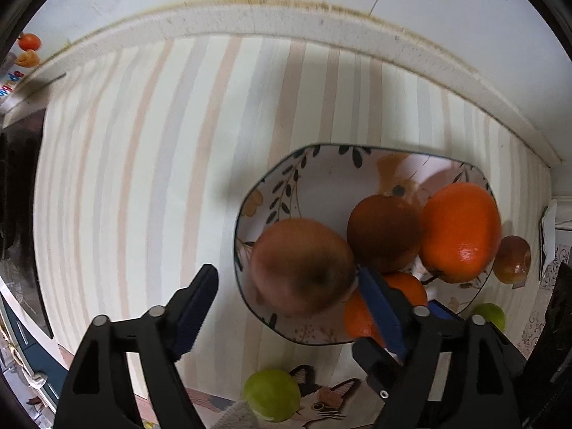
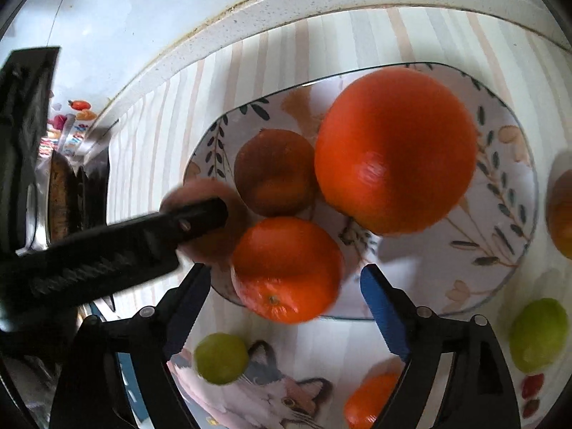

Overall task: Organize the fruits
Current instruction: 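Lower the red apple and orange onto the plate and release both, then grasp a green apple with the left tool while the right tool grasps an orange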

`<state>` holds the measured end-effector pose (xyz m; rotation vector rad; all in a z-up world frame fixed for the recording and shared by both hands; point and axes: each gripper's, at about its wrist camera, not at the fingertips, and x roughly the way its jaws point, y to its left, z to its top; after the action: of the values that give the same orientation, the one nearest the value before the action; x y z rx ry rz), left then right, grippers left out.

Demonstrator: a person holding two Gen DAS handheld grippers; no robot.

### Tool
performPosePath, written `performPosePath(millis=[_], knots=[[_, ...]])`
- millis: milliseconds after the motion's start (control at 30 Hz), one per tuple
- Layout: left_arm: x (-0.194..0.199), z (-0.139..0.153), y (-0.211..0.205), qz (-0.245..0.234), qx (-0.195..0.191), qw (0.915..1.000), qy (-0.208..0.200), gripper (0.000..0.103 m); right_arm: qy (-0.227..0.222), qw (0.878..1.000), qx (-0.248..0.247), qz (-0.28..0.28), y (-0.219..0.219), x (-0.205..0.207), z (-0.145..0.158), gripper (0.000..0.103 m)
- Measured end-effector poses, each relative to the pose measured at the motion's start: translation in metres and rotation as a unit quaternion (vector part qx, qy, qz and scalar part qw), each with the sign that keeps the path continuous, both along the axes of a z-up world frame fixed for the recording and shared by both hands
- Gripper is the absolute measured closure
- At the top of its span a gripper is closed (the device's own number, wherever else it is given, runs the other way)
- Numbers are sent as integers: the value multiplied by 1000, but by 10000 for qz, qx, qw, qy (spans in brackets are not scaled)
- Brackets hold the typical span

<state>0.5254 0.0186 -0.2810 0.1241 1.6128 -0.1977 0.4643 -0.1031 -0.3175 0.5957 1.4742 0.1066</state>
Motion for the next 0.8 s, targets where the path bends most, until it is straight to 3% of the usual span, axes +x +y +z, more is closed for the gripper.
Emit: performPosePath(millis=[333, 567, 800], knots=[[-32, 49, 13, 90, -27, 9980, -630, 20, -345, 9952, -918, -12, -37, -40, 55, 11], [-75, 89, 19, 118, -70, 9924, -1221, 20, -717, 9849, -1575, 38, -52, -67, 95, 11], [-113, 119, 20, 119, -111, 9854, -1696, 20, -1102, 9757, -1892, 119, -47, -98, 135, 11]])
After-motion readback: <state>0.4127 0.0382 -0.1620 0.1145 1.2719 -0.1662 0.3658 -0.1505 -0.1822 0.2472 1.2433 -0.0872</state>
